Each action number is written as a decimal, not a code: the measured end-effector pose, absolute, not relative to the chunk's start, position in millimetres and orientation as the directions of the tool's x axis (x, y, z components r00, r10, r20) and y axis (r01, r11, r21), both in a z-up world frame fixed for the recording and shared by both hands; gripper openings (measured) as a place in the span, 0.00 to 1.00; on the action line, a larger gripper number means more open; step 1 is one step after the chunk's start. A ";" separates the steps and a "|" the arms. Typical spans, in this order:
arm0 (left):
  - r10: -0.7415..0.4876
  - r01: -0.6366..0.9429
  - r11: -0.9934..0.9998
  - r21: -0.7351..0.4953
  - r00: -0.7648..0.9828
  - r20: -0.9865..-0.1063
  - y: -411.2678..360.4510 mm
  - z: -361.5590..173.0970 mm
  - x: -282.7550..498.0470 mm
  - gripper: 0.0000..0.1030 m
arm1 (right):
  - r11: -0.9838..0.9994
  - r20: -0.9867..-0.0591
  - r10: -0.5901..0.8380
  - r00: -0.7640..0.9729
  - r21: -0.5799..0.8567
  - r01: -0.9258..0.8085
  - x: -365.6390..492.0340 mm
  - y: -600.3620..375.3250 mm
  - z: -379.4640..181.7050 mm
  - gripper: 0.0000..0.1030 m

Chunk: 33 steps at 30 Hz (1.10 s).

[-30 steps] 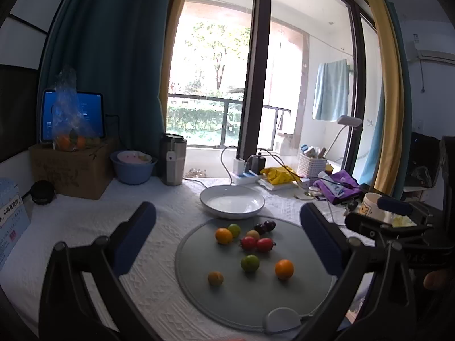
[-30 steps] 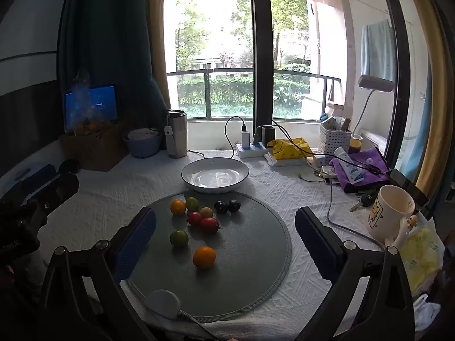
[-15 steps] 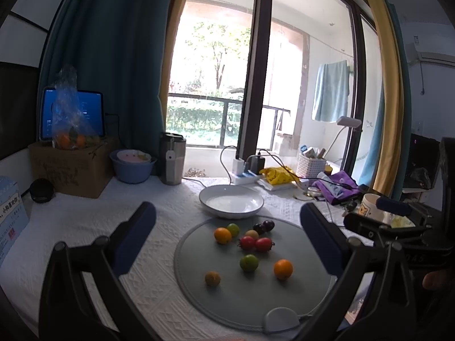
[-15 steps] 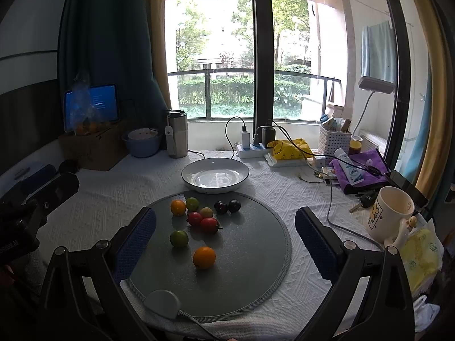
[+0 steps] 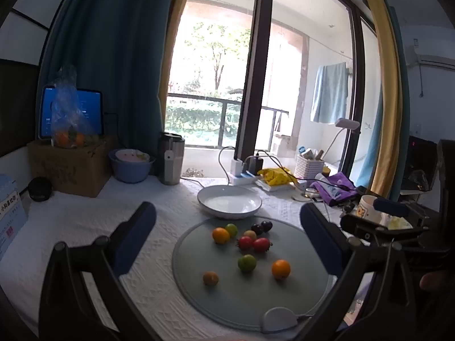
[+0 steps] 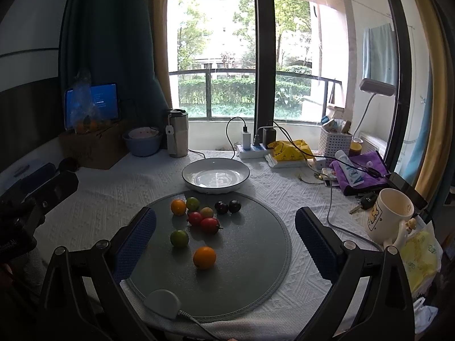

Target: Organize fruits

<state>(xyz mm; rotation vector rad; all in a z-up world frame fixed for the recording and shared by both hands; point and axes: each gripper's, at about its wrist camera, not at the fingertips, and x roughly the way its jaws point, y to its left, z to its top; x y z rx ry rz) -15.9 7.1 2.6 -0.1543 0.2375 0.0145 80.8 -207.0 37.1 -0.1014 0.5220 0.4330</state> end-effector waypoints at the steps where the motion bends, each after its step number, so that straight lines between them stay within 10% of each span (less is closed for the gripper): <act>1: -0.005 -0.032 0.988 -0.152 0.972 -0.235 6.9 2.5 -16.4 0.99 | 0.905 -0.503 0.374 0.780 0.014 -0.425 80.8 -207.0 37.1 0.97; 33: -0.006 -0.033 0.987 -0.156 0.971 -0.241 6.0 3.8 -16.5 0.99 | 0.902 -0.507 0.375 0.776 0.008 -0.431 82.9 -205.6 38.5 0.97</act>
